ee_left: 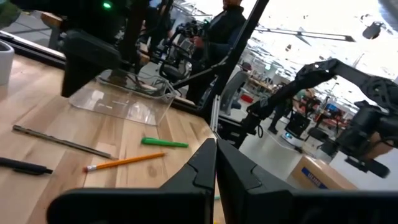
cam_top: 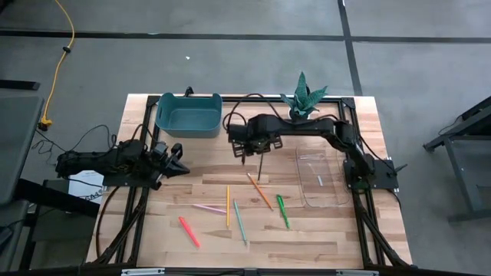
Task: Sort pens & pencils
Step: Put the blue pencil into the transparent bin
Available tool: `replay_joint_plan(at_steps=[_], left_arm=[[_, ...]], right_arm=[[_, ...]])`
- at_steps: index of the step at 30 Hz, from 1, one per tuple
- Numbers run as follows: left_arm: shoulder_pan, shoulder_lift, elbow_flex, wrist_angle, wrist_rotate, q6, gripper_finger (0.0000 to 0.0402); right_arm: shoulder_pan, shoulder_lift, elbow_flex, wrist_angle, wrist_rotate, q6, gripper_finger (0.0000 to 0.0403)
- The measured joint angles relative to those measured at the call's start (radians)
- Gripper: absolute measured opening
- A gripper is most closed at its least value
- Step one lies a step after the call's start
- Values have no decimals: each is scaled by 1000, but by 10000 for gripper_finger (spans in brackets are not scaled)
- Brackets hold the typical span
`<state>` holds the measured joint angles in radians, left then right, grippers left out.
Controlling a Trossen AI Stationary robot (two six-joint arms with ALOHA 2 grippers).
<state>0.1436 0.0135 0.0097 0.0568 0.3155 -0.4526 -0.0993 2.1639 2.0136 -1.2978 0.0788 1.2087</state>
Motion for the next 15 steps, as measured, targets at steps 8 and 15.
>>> replay_joint_plan(at_steps=[8, 15], left_arm=[[0, 0, 0, 2, 7, 2, 1], [0, 0, 0, 2, 7, -1, 1]], right_arm=[[-70, 58, 0, -5, -62, -53, 114], [-120, 98, -1, -31, -96, -70, 114]])
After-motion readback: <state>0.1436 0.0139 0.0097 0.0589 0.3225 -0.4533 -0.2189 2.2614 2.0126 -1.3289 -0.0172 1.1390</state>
